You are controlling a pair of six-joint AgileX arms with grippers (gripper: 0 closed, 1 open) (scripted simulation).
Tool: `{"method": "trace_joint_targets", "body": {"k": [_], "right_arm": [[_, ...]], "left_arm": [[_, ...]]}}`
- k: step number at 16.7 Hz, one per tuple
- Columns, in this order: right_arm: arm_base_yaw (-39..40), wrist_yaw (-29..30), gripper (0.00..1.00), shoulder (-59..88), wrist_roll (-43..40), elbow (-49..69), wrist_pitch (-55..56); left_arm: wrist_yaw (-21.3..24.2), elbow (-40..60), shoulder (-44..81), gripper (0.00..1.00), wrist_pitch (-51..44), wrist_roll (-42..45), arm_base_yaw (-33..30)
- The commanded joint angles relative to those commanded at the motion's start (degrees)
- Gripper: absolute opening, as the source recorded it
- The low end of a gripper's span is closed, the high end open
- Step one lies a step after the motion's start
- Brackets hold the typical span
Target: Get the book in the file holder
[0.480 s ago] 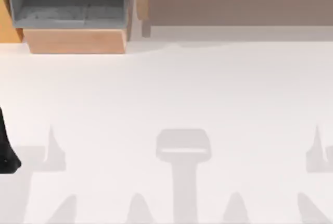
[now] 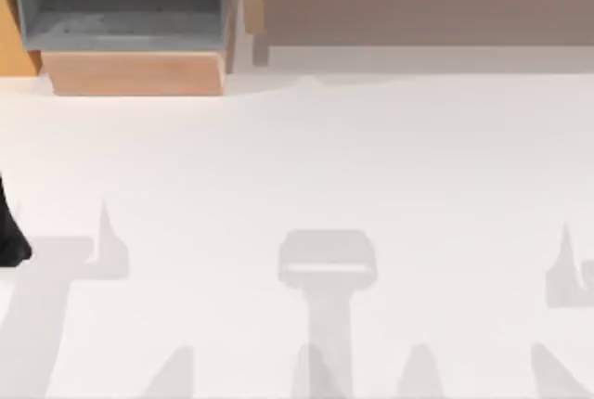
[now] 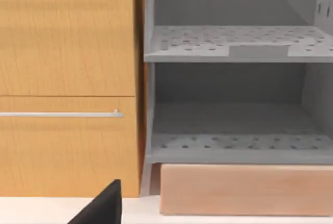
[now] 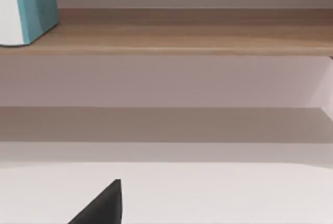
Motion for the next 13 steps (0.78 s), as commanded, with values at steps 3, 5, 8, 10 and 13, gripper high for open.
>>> {"method": "trace_joint_targets", "body": {"k": [3,5,8,10,13], "right_arm": [[0.00,0.00,1.00,0.00,0.00,0.00,0.00],[0.00,0.00,1.00,0.00,0.00,0.00,0.00],[0.00,0.00,1.00,0.00,0.00,0.00,0.00],[0.00,0.00,1.00,0.00,0.00,0.00,0.00],[0.00,0.00,1.00,0.00,0.00,0.00,0.00]], "left_arm": [[-4.84,10.28,13.14,1.00,3.14,0.19,-5.26],[-8.60,18.54,23.70,1.00,5.57,0.33,-9.26],[-14.63,32.49,41.43,1.00,9.40,0.54,-15.61],[-18.71,42.47,53.88,1.00,11.95,0.69,-19.94],[-24.65,58.02,72.72,1.00,15.59,0.82,-26.47]]}}
